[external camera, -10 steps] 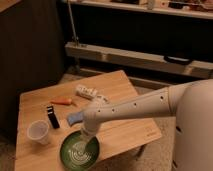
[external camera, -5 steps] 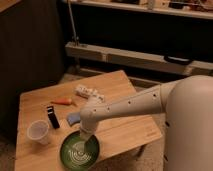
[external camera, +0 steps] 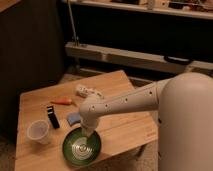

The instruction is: Push the ceramic bowl across the table

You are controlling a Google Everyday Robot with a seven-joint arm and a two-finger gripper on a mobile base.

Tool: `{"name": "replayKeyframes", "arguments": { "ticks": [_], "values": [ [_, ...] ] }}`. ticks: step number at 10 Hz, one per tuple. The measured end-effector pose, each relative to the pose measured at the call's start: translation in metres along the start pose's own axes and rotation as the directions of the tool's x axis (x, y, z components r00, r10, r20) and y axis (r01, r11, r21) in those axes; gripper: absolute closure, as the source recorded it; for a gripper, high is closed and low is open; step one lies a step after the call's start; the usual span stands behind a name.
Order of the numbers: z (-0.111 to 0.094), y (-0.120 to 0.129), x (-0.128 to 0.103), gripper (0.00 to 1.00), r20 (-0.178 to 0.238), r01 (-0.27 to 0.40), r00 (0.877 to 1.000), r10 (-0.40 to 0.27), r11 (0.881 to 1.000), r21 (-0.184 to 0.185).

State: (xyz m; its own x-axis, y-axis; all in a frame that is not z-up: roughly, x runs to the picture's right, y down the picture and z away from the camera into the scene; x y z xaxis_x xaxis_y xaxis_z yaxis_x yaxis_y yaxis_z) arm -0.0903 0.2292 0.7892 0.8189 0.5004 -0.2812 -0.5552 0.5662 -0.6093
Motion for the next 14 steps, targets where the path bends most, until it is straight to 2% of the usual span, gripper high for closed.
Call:
{"name": "replayKeyframes", "arguments": {
  "ticks": [4, 7, 9, 10, 11, 14],
  "values": [
    [0.002, -0.062, 0.015, 1.00, -0.058, -0.078, 0.995, 0.081, 0.995, 0.057],
    [0.004, -0.089, 0.019, 1.00, -0.099, -0.126, 0.986, 0.135, 0.988, 0.092],
    [-0.001, -0.114, 0.020, 1.00, -0.107, -0.155, 0.980, 0.169, 0.980, 0.126],
    [-0.005, -0.122, 0.018, 1.00, -0.104, -0.161, 0.979, 0.175, 0.978, 0.132],
    [-0.013, -0.141, 0.019, 1.00, -0.101, -0.175, 0.976, 0.191, 0.973, 0.149],
    [-0.010, -0.178, 0.011, 1.00, -0.104, -0.203, 0.970, 0.220, 0.968, 0.149]
  ]
}}
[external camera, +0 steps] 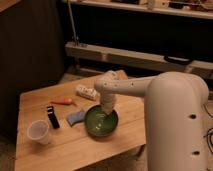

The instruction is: Push the ceramic bowl across the table

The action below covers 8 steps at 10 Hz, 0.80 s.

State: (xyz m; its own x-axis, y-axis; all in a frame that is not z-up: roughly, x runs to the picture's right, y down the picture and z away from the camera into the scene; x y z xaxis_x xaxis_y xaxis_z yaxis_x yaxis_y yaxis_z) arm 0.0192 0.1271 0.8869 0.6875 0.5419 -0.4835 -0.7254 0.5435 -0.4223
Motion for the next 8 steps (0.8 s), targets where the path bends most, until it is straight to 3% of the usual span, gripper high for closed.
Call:
{"name": "replayKeyframes", "arguments": {
  "ticks": [4, 8],
  "values": [
    [0.015, -0.011, -0.036, 1.00, -0.009, -0.005, 1.000, 0.005, 1.000, -0.006],
    [0.012, -0.020, -0.042, 1.00, -0.009, -0.011, 1.000, 0.011, 1.000, 0.020]
  ]
}}
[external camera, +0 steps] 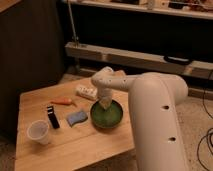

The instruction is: Push the ceramic bowl across the table

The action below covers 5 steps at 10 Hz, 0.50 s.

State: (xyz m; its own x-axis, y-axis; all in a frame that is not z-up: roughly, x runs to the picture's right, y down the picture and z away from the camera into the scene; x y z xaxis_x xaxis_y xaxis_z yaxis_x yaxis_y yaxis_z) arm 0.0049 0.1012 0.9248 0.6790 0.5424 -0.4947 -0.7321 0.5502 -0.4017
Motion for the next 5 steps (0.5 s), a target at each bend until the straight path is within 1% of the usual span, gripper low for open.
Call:
{"name": "replayKeyframes", "arguments": {
  "ticks": [1, 3, 4, 5],
  "values": [
    [-0.006, -0.012, -0.002, 1.00, -0.004, -0.015, 1.000, 0.015, 1.000, 0.022],
    [-0.019, -0.034, -0.008, 1.00, 0.007, -0.047, 0.999, 0.046, 0.997, 0.056],
    [-0.027, -0.046, -0.010, 1.00, 0.020, -0.077, 0.997, 0.076, 0.995, 0.068],
    [-0.025, -0.051, -0.009, 1.00, 0.018, -0.090, 0.996, 0.089, 0.994, 0.068]
  ]
}}
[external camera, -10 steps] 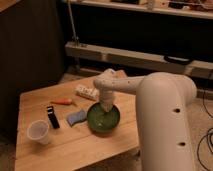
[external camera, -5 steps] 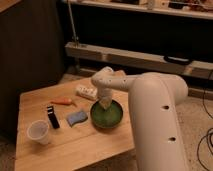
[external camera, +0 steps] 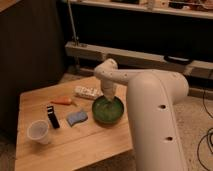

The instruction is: Push the ceramic bowl across the table

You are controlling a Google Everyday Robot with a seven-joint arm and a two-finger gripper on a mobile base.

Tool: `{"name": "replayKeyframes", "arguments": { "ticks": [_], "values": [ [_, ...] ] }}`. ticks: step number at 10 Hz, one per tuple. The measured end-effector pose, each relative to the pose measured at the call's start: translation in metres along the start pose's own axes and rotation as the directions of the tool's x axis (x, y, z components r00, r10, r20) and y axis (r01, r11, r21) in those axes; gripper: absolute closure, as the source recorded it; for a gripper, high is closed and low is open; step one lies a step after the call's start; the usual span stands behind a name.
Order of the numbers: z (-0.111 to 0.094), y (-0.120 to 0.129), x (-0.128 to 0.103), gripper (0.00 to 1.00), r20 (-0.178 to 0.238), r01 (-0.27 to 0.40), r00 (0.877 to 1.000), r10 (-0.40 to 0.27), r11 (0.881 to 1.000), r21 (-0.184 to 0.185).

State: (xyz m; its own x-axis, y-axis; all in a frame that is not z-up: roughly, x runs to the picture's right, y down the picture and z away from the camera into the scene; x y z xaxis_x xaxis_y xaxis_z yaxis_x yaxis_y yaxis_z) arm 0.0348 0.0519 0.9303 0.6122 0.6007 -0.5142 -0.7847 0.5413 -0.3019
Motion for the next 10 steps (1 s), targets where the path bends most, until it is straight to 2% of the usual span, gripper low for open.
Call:
{"name": "replayKeyframes", "arguments": {
  "ticks": [3, 5, 8, 9, 10],
  "values": [
    [0.011, -0.013, 0.001, 1.00, -0.009, -0.027, 1.000, 0.027, 1.000, -0.001],
    [0.010, -0.021, 0.001, 1.00, -0.028, -0.033, 0.999, 0.034, 0.999, 0.027],
    [-0.003, -0.040, 0.005, 1.00, -0.045, -0.054, 0.997, 0.058, 0.996, 0.071],
    [-0.004, -0.042, 0.007, 0.98, -0.031, -0.039, 0.999, 0.041, 0.998, 0.053],
    [-0.003, -0.042, 0.011, 0.96, 0.010, 0.002, 1.000, -0.002, 1.000, 0.002]
  ]
}}
